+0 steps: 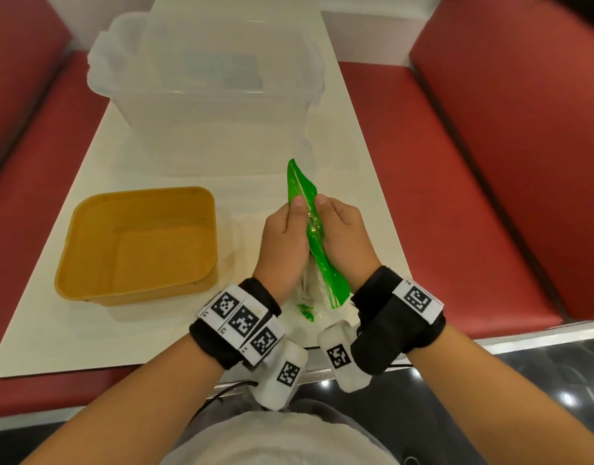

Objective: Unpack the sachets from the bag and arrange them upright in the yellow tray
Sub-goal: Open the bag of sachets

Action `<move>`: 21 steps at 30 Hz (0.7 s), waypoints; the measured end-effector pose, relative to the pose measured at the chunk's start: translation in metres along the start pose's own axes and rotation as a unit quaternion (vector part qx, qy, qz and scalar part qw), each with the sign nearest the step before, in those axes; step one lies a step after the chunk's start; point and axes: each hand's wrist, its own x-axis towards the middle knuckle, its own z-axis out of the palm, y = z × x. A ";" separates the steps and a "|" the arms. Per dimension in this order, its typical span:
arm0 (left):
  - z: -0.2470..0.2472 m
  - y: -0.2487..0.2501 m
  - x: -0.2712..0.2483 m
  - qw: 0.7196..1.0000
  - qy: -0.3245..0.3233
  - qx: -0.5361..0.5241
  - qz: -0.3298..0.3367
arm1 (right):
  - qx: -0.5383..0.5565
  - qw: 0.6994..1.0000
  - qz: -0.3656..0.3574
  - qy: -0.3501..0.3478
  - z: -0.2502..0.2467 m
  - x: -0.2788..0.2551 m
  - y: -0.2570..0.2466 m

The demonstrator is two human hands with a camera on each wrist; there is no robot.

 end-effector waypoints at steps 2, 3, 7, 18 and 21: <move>-0.001 0.000 -0.001 1.000 0.000 -0.014 -0.008 | 0.014 1.000 0.008 0.002 0.001 -0.001 0.001; -0.001 0.000 -0.002 1.000 0.001 -0.019 -0.012 | 0.020 1.000 0.011 0.004 0.002 -0.001 0.002; -0.001 0.003 -0.006 0.999 -0.005 -0.036 -0.024 | 0.047 0.999 0.014 0.007 0.004 -0.002 0.002; -0.006 0.005 -0.006 0.999 -0.014 0.039 0.026 | -0.018 0.999 -0.016 -0.040 -0.001 -0.002 -0.004; -0.004 0.004 -0.007 0.999 -0.009 0.026 0.029 | -0.012 1.000 -0.005 -0.014 0.001 -0.003 -0.004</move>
